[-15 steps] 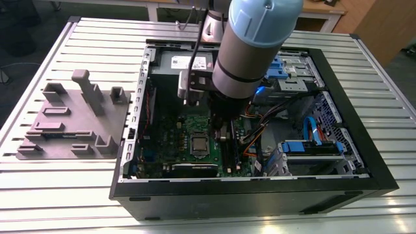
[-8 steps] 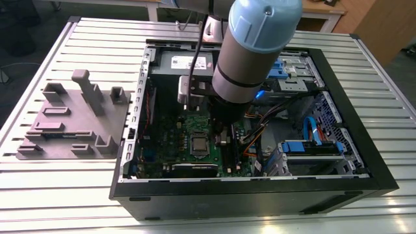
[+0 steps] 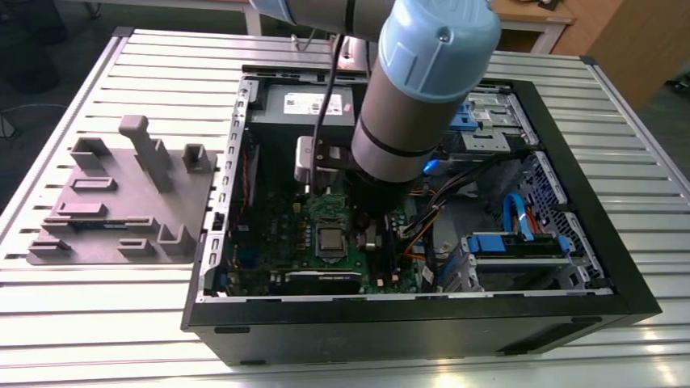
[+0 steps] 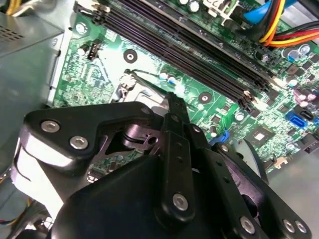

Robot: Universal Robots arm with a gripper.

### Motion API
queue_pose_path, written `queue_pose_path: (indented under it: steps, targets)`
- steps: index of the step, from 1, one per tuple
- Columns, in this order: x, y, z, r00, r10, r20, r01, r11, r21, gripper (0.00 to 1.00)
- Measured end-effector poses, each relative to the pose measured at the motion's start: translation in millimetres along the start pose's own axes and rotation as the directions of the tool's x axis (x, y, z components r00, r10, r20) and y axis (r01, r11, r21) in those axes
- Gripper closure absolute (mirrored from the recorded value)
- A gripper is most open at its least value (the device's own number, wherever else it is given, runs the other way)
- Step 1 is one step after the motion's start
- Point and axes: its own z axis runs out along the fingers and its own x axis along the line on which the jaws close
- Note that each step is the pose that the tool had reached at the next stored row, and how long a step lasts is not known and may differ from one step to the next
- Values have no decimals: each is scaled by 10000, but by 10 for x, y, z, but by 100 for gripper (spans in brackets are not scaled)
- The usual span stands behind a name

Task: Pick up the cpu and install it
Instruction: 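Install the first cpu locking lever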

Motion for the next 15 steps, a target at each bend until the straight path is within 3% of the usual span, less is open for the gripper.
queue_pose_path:
  steps: [7, 15]
  targets:
    - [52, -7, 61, 10000, -1, -5, 1, 10000, 5, 90]
    - [75, -17, 176, 10000, -18, -7, 18, 10000, 4, 90]
